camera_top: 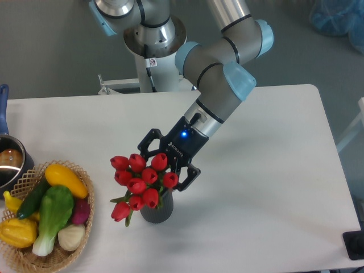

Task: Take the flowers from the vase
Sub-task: 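Lower the open gripper around the tulip stems above the vase, then close the gripper on the red tulip stems, then lift the tulip bunch up out of the black vase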

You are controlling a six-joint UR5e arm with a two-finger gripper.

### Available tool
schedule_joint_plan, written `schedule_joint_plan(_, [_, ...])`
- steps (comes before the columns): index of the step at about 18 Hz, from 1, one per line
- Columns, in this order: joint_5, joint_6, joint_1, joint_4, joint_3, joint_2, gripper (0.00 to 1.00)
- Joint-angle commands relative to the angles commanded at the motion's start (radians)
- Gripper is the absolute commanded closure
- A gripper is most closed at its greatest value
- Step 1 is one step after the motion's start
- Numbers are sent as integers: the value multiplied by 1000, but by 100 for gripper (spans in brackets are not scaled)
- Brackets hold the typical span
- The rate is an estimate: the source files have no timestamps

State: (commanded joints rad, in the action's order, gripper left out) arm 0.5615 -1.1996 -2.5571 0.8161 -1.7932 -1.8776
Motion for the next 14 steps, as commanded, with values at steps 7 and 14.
schedule_joint_plan(7, [-41, 2, -21, 0, 0, 2, 98])
schedule_joint_plan(14, [-112, 6, -46, 5, 0, 31, 98])
